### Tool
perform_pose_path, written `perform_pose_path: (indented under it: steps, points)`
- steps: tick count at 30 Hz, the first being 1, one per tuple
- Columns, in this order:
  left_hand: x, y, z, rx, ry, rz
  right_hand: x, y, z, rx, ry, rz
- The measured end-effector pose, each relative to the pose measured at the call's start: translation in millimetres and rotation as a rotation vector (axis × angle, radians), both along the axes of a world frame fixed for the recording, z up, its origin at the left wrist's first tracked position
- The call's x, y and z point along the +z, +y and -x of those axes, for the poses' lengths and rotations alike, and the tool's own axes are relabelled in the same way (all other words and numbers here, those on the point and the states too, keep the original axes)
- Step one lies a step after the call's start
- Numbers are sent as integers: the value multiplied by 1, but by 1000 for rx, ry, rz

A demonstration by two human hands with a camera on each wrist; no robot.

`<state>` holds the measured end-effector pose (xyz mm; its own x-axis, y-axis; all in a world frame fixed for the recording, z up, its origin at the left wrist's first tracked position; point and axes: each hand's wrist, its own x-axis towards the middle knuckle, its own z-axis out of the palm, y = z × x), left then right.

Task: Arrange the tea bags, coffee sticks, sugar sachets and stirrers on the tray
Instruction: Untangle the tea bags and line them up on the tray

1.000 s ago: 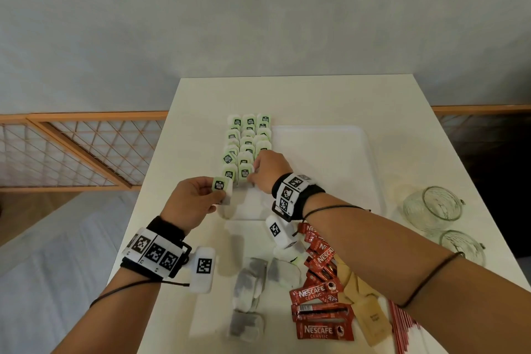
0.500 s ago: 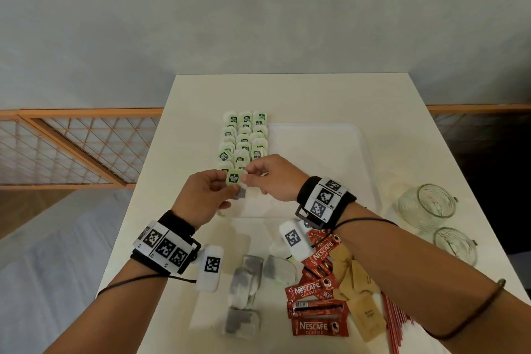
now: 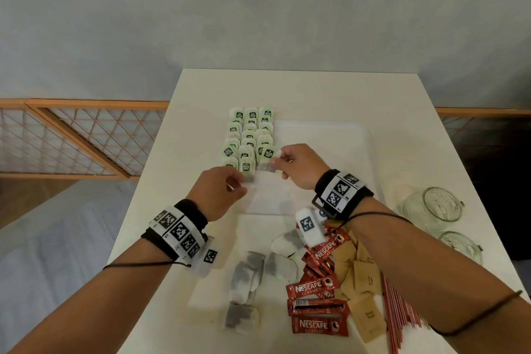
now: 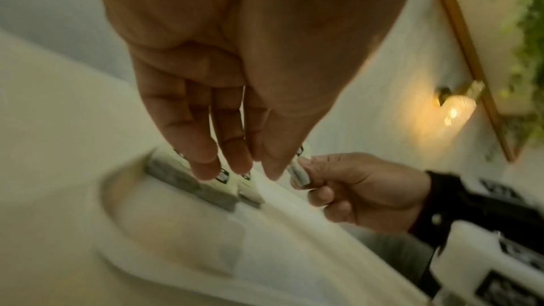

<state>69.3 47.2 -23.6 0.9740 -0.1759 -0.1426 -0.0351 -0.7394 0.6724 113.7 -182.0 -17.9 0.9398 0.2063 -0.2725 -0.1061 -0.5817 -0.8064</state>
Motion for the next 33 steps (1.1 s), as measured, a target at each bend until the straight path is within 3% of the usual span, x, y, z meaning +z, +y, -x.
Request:
perform_pose_path:
  steps: [6,13,24,29,33]
  points:
    - [-2,6,-27,-120,-49,-327,-9,7,-11,46,73,232]
    - [-8,-12,-47,-221,-51,-495,-1,31,-8,-11,24,273]
    - [-11,-1,-50,-195,-62,-443,-16,18,-15,-177,107,199]
    - [-12,-1,-48,-188,-42,-432,-24,24,-15,-130,196,152]
    - [-8,-2,-45,-173,-43,-416,-19,26,-14,-120,148,180]
